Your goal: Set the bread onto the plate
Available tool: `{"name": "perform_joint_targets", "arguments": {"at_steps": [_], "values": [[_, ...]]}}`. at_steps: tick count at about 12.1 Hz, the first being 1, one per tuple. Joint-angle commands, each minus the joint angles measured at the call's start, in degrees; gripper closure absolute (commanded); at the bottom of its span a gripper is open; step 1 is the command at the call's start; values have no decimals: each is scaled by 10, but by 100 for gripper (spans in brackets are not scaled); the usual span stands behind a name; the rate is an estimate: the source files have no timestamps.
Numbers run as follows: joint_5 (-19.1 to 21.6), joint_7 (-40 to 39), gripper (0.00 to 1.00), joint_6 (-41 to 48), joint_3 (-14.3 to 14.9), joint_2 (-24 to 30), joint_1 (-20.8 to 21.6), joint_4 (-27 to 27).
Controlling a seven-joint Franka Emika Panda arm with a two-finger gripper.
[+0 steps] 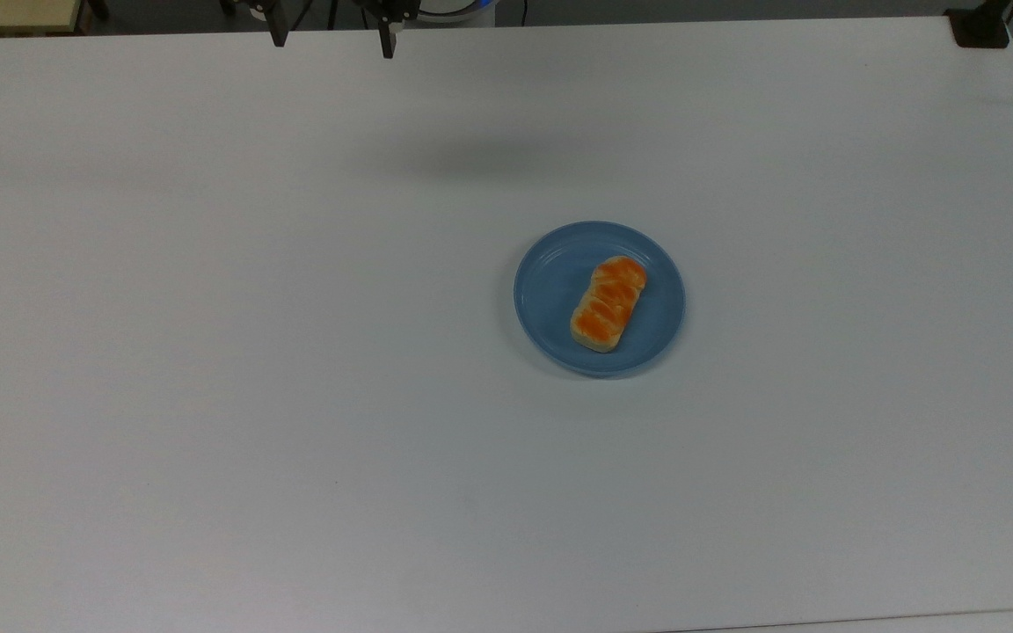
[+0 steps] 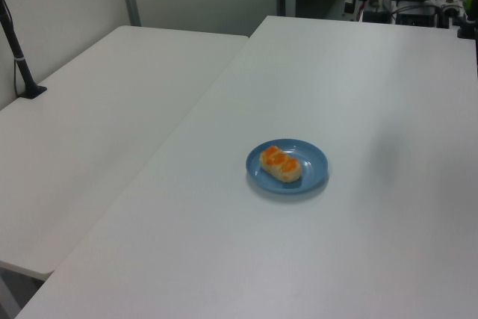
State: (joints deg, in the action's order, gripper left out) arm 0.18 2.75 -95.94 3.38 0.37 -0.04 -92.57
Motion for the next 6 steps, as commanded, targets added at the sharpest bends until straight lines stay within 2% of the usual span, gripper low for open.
{"name": "perform_joint_targets", "arguments": {"at_steps": [1, 4, 6], "values": [[-11, 2, 0, -14, 3, 5, 7, -8], [-17, -56, 0, -13, 3, 4, 6, -9], [-17, -69, 0, -13, 3, 4, 5, -9]]}}
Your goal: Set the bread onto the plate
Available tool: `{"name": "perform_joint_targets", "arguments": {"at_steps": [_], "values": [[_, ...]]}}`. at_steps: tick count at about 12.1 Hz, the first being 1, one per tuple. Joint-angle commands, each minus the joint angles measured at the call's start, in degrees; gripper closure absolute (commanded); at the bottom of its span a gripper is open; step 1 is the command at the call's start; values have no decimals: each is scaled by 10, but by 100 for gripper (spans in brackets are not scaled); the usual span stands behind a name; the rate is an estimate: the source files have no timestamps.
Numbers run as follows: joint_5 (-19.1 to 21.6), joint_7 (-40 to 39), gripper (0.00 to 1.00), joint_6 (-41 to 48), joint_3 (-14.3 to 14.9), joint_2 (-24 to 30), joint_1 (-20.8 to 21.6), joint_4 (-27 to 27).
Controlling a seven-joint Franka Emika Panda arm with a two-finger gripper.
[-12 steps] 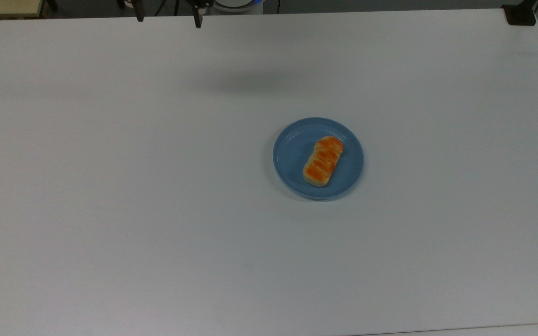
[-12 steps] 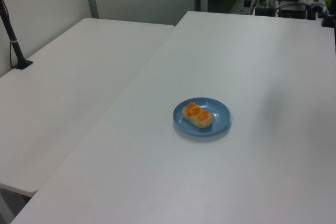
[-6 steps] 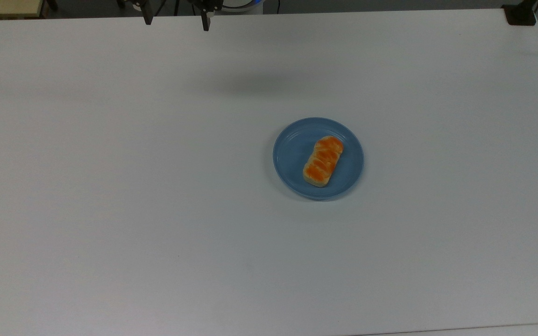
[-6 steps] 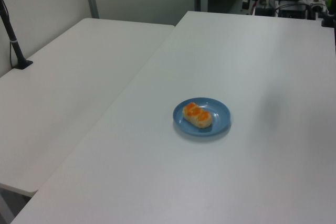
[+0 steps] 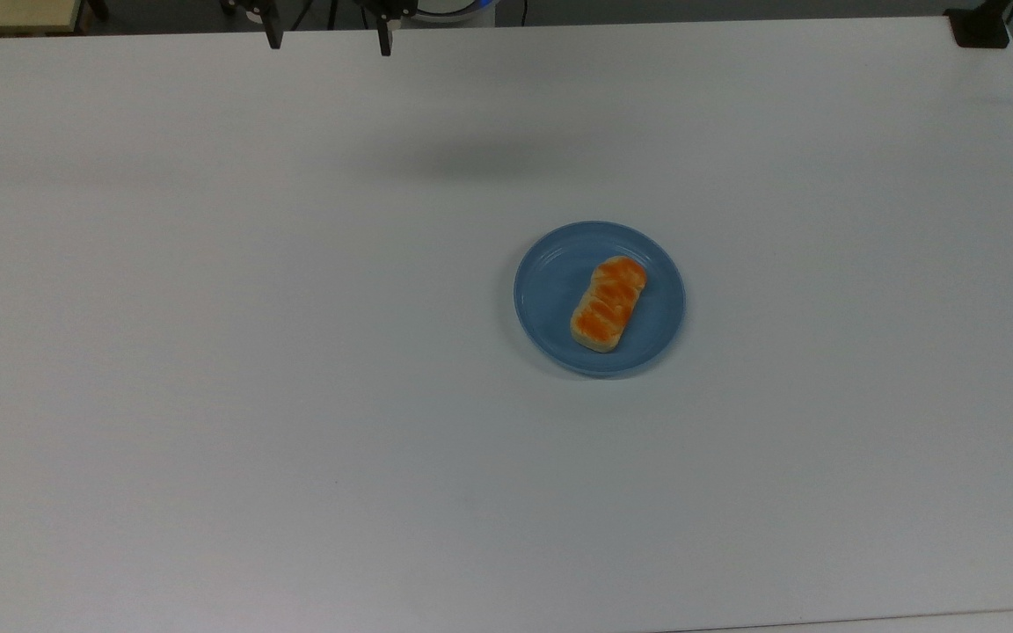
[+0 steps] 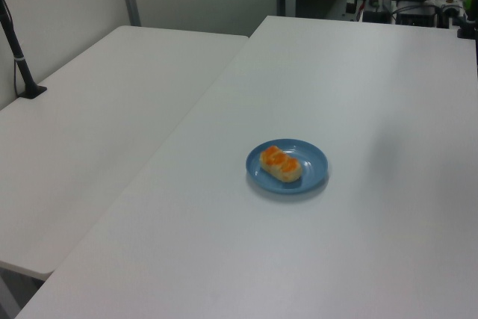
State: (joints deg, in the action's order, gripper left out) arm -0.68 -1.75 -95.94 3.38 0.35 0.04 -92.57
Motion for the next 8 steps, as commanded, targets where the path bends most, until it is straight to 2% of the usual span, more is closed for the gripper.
{"name": "perform_joint_targets", "arguments": {"at_steps": [1, 8], "values": [[-8, -24, 0, -13, 3, 5, 3, -9], [-3, -21, 0, -21, 8, 1, -1, -9]]}}
